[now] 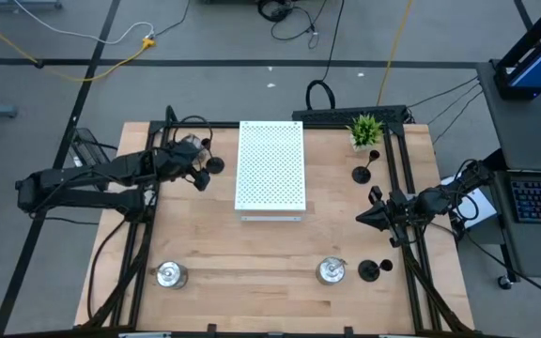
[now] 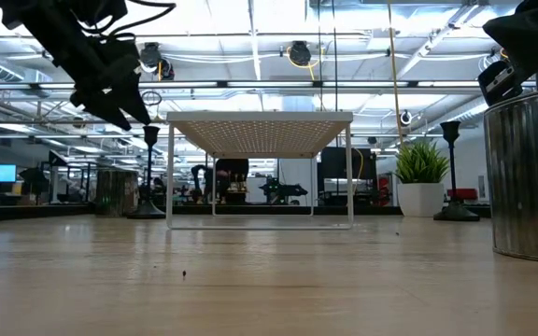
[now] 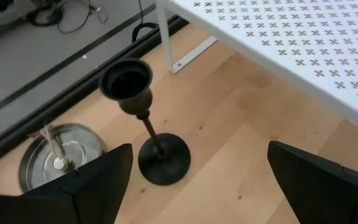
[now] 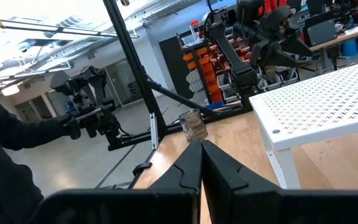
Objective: Pick & Place candle stick holders
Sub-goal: Put the top left black candle holder on the shelf
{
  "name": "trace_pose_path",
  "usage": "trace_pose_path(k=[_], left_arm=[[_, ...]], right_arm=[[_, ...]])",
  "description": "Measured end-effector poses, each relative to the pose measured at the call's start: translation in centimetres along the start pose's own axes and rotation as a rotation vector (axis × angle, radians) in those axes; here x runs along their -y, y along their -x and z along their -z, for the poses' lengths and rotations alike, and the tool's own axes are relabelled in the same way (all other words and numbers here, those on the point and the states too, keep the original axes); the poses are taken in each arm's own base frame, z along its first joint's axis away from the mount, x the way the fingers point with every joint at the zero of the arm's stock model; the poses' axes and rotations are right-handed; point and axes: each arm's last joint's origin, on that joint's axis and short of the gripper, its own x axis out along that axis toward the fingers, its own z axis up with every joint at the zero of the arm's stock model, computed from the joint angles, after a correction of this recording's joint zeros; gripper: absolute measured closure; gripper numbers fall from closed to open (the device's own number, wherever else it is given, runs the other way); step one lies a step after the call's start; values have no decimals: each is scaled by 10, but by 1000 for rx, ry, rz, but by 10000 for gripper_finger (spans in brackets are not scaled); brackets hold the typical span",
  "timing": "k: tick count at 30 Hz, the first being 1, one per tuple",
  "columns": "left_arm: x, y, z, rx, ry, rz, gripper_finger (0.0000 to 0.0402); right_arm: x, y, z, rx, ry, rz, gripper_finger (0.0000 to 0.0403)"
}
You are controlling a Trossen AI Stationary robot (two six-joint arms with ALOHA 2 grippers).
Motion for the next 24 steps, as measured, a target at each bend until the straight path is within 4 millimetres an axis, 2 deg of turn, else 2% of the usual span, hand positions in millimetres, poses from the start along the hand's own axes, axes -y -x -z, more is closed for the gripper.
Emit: trace_pose_path(k=[6,9,15,24], left_arm=[[-3,-1,-1,0,66,-11,4],[-5,-2,-1,0,101,-21,9],[-5,-2,-1,0,58,-21,18],[-4,-1,-1,1,70,-11,10]], right_arm=[[0,0,0,0,0,0,403],[0,0,0,0,0,0,403],[0,0,0,1,0,0,403],[0,0,0,0,0,0,403]])
